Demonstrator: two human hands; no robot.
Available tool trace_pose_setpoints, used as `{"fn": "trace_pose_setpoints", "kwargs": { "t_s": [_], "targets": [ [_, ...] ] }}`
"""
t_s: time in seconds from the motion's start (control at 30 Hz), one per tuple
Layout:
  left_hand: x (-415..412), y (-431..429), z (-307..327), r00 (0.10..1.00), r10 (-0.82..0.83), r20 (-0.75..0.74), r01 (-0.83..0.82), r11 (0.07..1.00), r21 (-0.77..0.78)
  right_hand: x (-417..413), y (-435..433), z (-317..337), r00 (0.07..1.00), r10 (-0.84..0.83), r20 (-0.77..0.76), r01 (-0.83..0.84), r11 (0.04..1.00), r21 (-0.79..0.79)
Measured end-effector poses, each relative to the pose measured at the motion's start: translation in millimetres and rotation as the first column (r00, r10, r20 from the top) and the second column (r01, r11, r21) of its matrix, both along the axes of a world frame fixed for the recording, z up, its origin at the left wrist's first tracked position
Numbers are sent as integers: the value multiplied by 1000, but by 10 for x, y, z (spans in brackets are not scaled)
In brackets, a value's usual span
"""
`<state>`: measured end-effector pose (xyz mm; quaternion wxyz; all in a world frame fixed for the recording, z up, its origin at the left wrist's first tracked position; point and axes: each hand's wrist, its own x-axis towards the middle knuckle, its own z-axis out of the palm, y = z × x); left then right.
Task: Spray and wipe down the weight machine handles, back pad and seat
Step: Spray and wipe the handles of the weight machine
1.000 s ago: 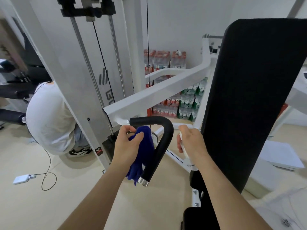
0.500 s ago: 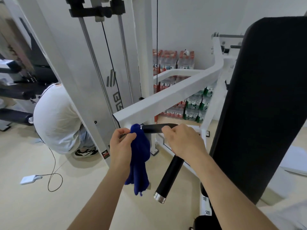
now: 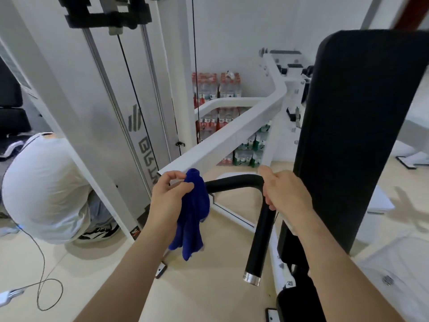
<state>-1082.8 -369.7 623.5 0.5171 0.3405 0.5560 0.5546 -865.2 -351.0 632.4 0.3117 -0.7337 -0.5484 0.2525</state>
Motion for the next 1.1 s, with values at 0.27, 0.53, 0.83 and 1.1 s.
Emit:
{"fn": "trace_pose_setpoints", "kwargs": {
  "t_s": [0.27, 0.53, 0.83, 1.1],
  "targets": [
    [98, 239, 282, 928, -371, 3, 369, 922, 115, 128, -83, 62, 919, -61, -389, 41, 997, -60],
    [333, 454, 647, 822, -569, 18, 539, 787, 300, 125, -32, 321, 745, 137, -653, -248, 966, -80],
    [85, 626, 659, 676, -498, -544, 654, 746, 129, 11, -151, 277, 597, 258, -759, -247, 960, 132],
    [-391, 741, 571, -209, -705, -678, 651, 417, -635, -27, -147, 272, 438, 160, -885, -38, 986, 159]
  ]
}}
